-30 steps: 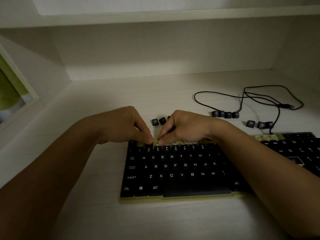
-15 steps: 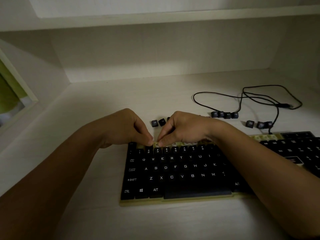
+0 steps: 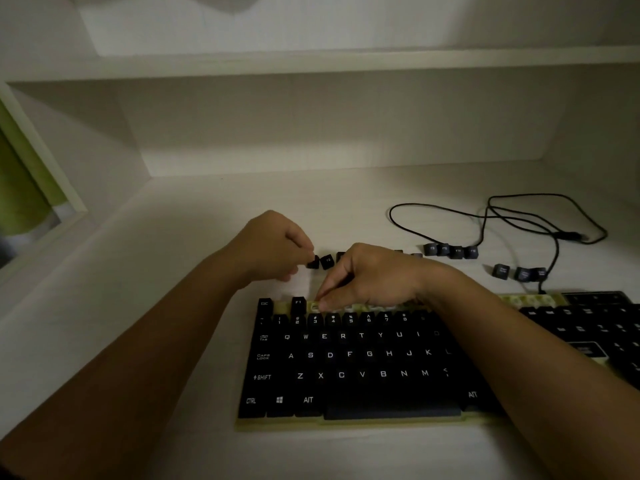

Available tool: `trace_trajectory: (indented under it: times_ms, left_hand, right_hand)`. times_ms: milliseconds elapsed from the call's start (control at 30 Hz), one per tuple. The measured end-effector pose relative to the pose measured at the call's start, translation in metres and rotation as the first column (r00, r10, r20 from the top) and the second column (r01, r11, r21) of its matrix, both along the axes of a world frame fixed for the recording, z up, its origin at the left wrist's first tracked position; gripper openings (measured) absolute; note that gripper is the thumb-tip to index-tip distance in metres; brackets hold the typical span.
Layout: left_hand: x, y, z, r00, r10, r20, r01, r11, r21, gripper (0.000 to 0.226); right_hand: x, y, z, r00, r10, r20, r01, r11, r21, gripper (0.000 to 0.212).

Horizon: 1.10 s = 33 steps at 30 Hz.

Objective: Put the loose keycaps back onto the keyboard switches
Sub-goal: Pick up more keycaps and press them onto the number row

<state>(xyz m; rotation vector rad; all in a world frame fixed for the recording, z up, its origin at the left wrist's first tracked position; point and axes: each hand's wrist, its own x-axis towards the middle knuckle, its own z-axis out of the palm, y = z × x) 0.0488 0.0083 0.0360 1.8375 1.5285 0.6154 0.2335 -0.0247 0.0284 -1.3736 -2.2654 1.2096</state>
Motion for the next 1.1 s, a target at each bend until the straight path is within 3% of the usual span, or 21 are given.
trace_trajectory:
  times_ms: [167,300,367,533,700,833,900,1100]
  left_hand:
    - [0.005,0.012,-0.006,0.981,0.009,-0.195,-0.002,0.999,0.038,0.024]
    - [0.004,0.018,-0.008,0.926,-0.132,-0.355,0.183,0.977,0.114,0.050]
    - [0.005,0.021,-0.012,0.905,-0.192,-0.380,0.249,0.963,0.106,0.050]
    - [0.004,0.026,-0.020,0.904,-0.191,-0.383,0.280,0.941,0.192,0.029]
    - [-0.001,0.021,-0.011,0.935,-0.124,-0.333,0.199,0.959,0.201,0.012]
    - [-0.006,0.000,0.014,0.941,-0.311,-0.134,0.315,0.949,0.005,0.016]
    - [-0.007,-0.010,0.022,0.907,-0.416,-0.069,0.416,0.909,-0.016,0.018]
    - [-0.001,-0.018,0.023,0.839,-0.519,-0.166,0.522,0.852,-0.027,0.018]
  right_hand:
    - [0.006,0.002,0.003,0.999,0.033,0.039,-0.032,0.999,-0.024,0.019]
    - [0.009,0.002,0.004,0.998,0.054,0.031,-0.053,0.998,-0.034,0.020]
    - [0.010,0.002,0.006,0.998,0.052,0.038,-0.051,0.998,-0.023,0.019]
    - [0.010,0.002,0.008,0.994,0.062,0.094,-0.066,0.997,0.036,0.016]
    - [0.014,0.003,0.012,0.987,0.098,0.130,-0.105,0.993,0.054,0.018]
    - [0.014,0.003,0.012,0.986,0.088,0.140,-0.105,0.988,0.116,0.015]
    - [0.016,0.005,0.011,0.989,0.051,0.141,-0.072,0.987,0.145,0.015]
    - [0.020,0.006,0.008,0.997,0.036,0.065,-0.042,0.995,0.090,0.016]
